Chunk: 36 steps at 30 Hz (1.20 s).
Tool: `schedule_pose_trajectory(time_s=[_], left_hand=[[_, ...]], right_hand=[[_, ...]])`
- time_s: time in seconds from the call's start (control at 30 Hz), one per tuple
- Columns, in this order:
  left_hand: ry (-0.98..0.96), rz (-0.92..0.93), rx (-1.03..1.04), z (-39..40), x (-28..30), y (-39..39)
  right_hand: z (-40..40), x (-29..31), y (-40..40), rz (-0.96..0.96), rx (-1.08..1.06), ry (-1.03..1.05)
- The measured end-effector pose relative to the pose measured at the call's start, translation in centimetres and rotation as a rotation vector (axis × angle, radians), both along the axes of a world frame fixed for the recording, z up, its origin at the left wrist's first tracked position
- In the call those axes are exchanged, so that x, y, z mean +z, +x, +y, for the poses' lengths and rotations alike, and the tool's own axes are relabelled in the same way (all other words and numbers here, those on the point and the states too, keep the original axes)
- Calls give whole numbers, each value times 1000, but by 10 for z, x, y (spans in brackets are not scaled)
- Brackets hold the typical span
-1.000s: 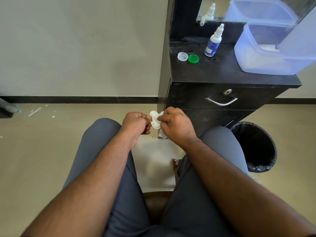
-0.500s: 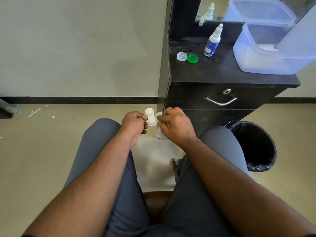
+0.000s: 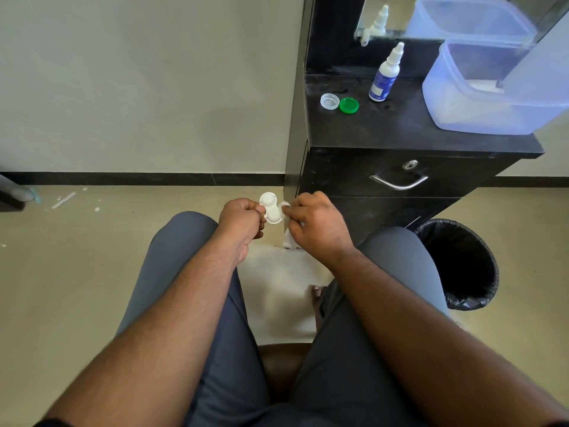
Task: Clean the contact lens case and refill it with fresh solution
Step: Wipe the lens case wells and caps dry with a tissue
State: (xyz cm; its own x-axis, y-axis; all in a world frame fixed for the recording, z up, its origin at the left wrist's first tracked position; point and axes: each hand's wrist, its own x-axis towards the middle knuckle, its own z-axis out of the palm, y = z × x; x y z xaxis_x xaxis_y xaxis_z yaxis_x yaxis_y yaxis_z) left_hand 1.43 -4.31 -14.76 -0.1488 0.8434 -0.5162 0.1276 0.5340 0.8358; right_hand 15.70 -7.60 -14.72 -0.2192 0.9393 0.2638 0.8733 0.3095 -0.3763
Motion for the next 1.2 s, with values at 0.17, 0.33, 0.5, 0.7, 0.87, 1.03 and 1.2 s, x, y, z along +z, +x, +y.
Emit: schedule_pose_trajectory(time_s=[0.17,0.33,0.5,0.7,0.87,1.03,1.2], left_hand=[[-34,-61,25,1,1,-1],[-79,-115,55,2,2,-3],[-94,-117,44,4,2,-6],[-74,-90,-13,7,3,-10],[-132,-171,-23,7,3,-10],[-129,-160,-54,7,4,-9],[-117,-136,-82,7,5,-10]], right_hand=[[-2,0,-3,-26,90,35],[0,-1,-2,-3,76,44],[1,-1,1,38,45,40],[-2,0,4,7,148,67],[-2,-1,2,-34,263,104],[1,-1,6,2,214,94],[0,2,10,-2,210,78]])
